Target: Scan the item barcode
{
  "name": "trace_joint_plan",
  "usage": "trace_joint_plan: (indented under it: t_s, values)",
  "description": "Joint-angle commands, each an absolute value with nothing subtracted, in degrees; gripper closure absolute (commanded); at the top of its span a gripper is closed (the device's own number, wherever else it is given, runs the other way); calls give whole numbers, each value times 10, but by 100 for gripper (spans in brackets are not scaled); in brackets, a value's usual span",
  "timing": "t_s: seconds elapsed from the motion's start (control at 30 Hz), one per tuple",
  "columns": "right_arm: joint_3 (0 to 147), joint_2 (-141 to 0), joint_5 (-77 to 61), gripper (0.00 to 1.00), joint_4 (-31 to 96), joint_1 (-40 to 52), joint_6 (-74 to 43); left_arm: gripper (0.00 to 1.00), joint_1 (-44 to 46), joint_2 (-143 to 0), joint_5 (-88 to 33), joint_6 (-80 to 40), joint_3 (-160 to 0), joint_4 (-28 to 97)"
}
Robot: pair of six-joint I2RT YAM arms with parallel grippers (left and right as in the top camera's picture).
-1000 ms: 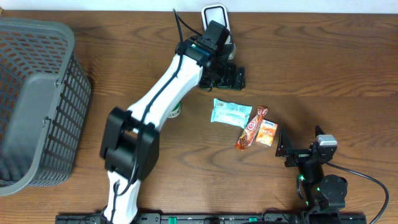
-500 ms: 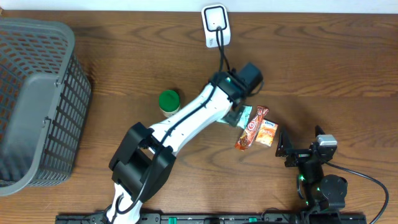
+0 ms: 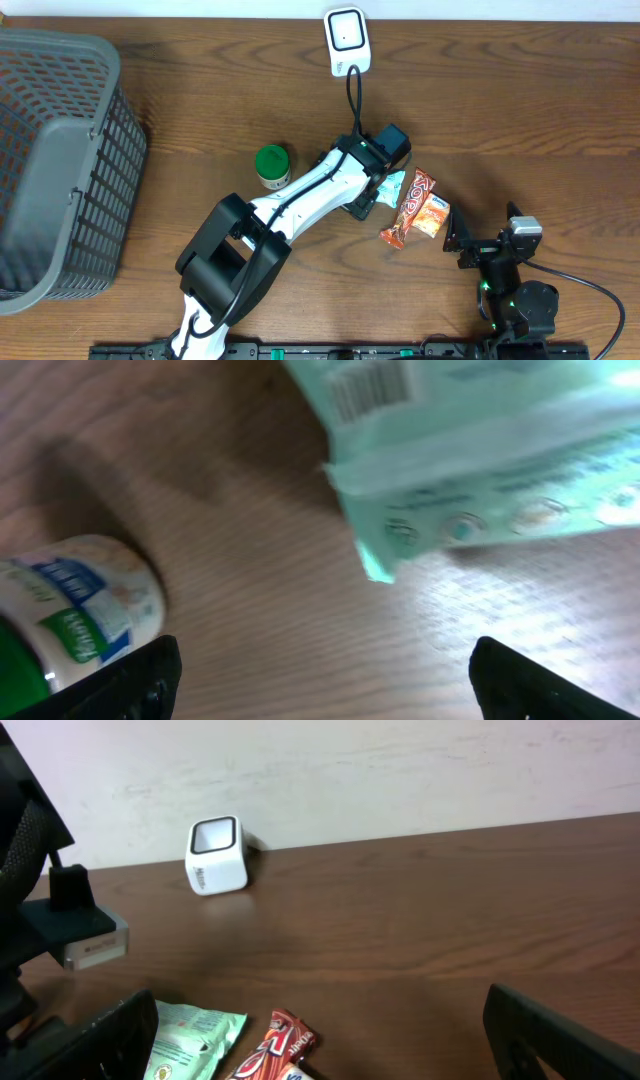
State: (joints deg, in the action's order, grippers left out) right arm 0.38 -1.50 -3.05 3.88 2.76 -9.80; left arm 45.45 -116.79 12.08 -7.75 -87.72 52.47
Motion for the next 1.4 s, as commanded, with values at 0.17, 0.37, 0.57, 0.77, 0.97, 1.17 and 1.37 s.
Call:
trace_joint_plan:
  t_s: [0.17, 0.37, 0.57, 0.77, 0.97, 1.17, 1.37]
  values:
    - [3, -15, -33, 1, 41, 31, -89, 8, 453, -987, 84, -21, -879, 499]
    - [3, -15, -33, 1, 41, 31, -89, 3, 431, -790, 88, 67, -879, 308]
    - [3, -15, -33, 1, 41, 31, -89, 3, 378, -695, 88, 161, -879, 296]
    - [3, -15, -33, 1, 41, 31, -89, 3, 329, -638, 79, 158, -867, 390]
    - [3, -15, -33, 1, 41, 31, -89, 2, 279, -507, 79, 121, -732, 290]
    - [3, -15, -33, 1, 41, 31, -89, 2, 229, -403, -25, 92, -562, 143]
    - [3, -15, -33, 1, 41, 31, -89, 2, 219, -445, -52, 34, -535, 79]
